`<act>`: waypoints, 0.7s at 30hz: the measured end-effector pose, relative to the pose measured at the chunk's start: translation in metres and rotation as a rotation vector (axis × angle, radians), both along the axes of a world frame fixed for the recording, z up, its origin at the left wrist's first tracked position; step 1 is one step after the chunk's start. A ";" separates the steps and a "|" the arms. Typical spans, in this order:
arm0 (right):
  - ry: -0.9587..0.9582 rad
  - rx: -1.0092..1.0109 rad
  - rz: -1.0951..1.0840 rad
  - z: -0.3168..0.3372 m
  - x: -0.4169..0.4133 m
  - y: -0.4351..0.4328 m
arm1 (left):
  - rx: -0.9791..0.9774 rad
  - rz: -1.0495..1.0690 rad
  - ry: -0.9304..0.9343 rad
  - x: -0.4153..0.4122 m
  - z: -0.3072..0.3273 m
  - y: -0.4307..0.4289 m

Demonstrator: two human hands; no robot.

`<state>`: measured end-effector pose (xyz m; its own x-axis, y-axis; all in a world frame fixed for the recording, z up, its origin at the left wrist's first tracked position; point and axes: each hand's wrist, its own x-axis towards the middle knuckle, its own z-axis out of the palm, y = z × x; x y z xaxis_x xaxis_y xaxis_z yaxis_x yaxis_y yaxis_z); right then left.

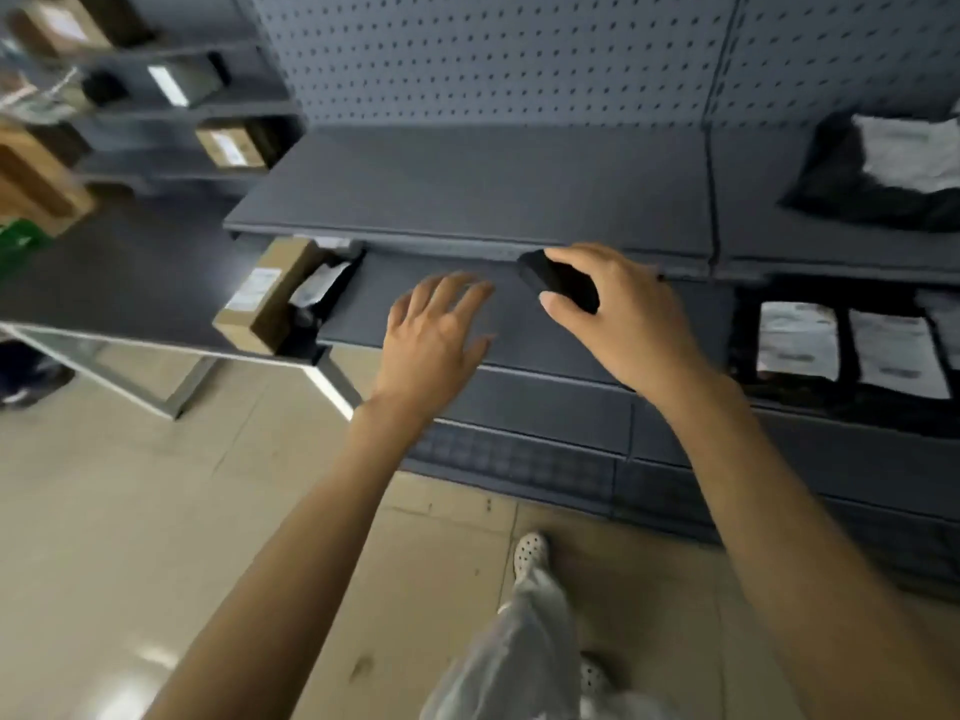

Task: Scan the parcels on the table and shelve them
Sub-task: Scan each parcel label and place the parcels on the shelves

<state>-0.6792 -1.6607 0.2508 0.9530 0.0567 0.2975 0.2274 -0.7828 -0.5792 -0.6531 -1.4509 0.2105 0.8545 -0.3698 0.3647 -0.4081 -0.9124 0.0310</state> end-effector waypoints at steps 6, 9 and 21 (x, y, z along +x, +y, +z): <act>0.129 0.169 0.129 -0.049 -0.055 0.091 | -0.107 0.201 0.041 -0.088 -0.041 0.080; 0.211 0.148 0.214 -0.065 -0.063 0.141 | -0.177 0.307 0.076 -0.112 -0.055 0.119; 0.338 0.215 0.465 -0.075 -0.031 0.411 | -0.168 0.662 0.123 -0.158 -0.071 0.382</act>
<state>-0.7107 -1.2500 0.1755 0.8864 0.4617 0.0335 0.2930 -0.5037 -0.8127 -0.8116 -1.0690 0.1393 0.9197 0.2965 0.2575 0.2483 -0.9470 0.2036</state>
